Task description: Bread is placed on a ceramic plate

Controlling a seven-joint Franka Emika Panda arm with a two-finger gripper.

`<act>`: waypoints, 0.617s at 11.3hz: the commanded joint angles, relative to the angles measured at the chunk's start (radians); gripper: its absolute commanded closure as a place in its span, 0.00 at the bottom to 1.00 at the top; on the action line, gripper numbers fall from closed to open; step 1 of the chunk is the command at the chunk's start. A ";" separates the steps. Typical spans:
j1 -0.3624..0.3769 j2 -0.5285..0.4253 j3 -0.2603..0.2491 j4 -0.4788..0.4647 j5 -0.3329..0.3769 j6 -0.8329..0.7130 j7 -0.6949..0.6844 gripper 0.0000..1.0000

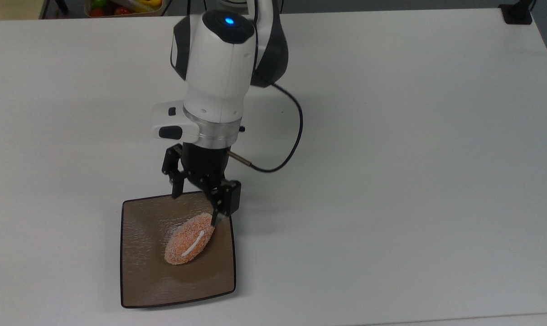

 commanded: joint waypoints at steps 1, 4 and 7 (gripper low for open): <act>-0.015 -0.144 0.048 -0.079 0.182 -0.295 -0.323 0.00; -0.012 -0.275 0.088 -0.194 0.247 -0.525 -0.550 0.00; -0.015 -0.452 0.093 -0.379 0.303 -0.547 -0.692 0.00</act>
